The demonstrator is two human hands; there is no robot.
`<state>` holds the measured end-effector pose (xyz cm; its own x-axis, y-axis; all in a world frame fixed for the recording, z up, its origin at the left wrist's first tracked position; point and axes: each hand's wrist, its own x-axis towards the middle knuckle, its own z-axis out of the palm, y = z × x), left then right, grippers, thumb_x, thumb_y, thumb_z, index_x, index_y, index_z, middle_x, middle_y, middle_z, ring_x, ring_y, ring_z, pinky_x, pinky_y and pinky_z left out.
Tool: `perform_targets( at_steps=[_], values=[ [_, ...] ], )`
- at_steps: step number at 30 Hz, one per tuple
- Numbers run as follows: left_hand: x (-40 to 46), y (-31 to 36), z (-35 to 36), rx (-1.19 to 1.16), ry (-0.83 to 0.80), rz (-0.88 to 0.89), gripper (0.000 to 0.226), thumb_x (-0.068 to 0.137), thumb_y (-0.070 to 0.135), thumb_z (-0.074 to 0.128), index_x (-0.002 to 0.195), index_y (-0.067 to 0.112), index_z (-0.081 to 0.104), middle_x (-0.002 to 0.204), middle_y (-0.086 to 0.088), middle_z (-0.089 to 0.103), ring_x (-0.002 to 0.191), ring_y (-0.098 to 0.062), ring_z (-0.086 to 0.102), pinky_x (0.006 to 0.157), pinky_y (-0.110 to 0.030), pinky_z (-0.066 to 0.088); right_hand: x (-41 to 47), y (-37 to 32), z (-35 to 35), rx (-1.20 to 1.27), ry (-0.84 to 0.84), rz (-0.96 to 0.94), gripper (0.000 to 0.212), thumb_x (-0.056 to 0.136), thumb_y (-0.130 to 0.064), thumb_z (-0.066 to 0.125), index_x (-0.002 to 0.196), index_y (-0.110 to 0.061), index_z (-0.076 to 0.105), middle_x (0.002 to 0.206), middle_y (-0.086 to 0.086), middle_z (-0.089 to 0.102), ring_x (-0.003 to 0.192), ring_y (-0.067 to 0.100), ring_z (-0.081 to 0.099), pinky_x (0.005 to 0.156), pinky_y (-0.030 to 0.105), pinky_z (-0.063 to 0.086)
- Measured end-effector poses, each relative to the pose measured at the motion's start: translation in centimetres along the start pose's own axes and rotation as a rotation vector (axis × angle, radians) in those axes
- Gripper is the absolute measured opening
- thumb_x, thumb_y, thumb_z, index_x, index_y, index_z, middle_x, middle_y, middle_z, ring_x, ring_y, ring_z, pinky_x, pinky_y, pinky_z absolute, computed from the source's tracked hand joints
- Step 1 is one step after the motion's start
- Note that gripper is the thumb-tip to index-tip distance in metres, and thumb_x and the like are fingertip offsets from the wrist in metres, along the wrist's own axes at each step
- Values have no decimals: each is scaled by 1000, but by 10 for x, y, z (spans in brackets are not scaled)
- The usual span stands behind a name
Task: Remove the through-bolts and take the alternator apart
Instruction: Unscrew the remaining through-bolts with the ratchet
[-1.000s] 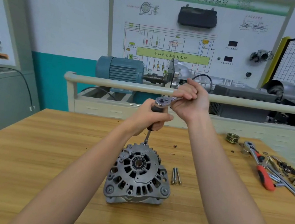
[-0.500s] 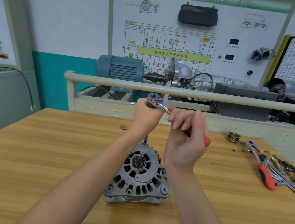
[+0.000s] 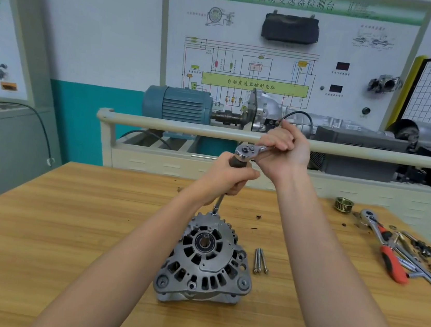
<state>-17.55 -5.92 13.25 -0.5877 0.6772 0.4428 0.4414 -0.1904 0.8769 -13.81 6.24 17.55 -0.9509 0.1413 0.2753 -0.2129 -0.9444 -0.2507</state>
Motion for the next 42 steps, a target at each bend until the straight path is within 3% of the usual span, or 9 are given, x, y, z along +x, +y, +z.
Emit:
perform_targets(
  at_steps=[5, 12, 15, 22, 25, 29, 35, 38, 42],
  values=[
    [-2, -3, 4, -20, 210, 11, 20, 69, 12, 51, 56, 13, 36, 46, -1, 29, 42, -12, 20, 44, -23, 17, -40, 24, -11, -56, -8, -413, 53, 95, -15, 39, 43, -18, 38, 38, -6, 29, 35, 11, 32, 46, 21, 41],
    [2, -7, 15, 23, 606, 35, 33, 82, 0, 54, 56, 13, 38, 55, -7, 32, 56, -18, 26, 51, -29, 22, -73, 63, -21, -550, -281, -859, 34, 92, -7, 35, 59, -13, 42, 50, 3, 45, 55, 22, 49, 73, 35, 49],
    [-1, -4, 7, 41, 492, -2, 23, 82, 0, 56, 62, 8, 47, 52, -6, 34, 48, -17, 27, 49, -28, 23, -64, 53, -14, -473, -254, -764, 46, 94, -9, 35, 49, -15, 45, 45, 1, 41, 48, 19, 45, 65, 32, 49],
    [-3, 10, -15, -10, -58, 37, 33, 82, -2, 60, 58, 10, 41, 43, 1, 34, 38, -15, 28, 43, -24, 24, -13, 7, 0, -78, -39, -120, 55, 95, -17, 39, 40, -17, 37, 36, -7, 29, 32, 10, 30, 45, 19, 35],
    [2, 9, -5, -23, 20, -11, 40, 85, -8, 57, 56, 11, 38, 43, 2, 33, 40, -13, 22, 44, -24, 18, -7, 1, 3, -38, 18, -66, 54, 94, -16, 40, 41, -17, 35, 35, -8, 29, 29, 9, 29, 42, 18, 31],
    [4, 5, 2, -10, 254, -6, 37, 84, -9, 52, 57, 12, 39, 42, 3, 31, 40, -12, 22, 43, -22, 18, -26, 18, 0, -46, 53, -330, 55, 95, -14, 40, 41, -18, 38, 37, -7, 28, 32, 11, 30, 45, 20, 38],
    [1, -1, 10, 12, 669, 90, 44, 77, -9, 51, 47, 19, 35, 38, 13, 31, 42, -3, 24, 41, -19, 23, -72, 74, -16, -479, -248, -791, 38, 93, -8, 39, 56, -13, 42, 48, 4, 42, 53, 22, 46, 75, 41, 50],
    [-2, 0, 8, 21, 633, 55, 41, 76, -6, 52, 49, 19, 35, 41, 11, 31, 42, -6, 23, 42, -21, 22, -72, 73, -14, -530, -286, -832, 38, 91, -7, 39, 54, -13, 43, 48, 5, 41, 52, 22, 44, 72, 41, 49],
    [-12, 1, -3, 25, 404, 63, 28, 74, 3, 62, 53, 16, 47, 41, 6, 39, 39, -11, 31, 43, -21, 27, -52, 43, -5, -322, -193, -507, 53, 95, -13, 36, 43, -18, 42, 40, -2, 33, 41, 16, 38, 58, 29, 46]
  ],
)
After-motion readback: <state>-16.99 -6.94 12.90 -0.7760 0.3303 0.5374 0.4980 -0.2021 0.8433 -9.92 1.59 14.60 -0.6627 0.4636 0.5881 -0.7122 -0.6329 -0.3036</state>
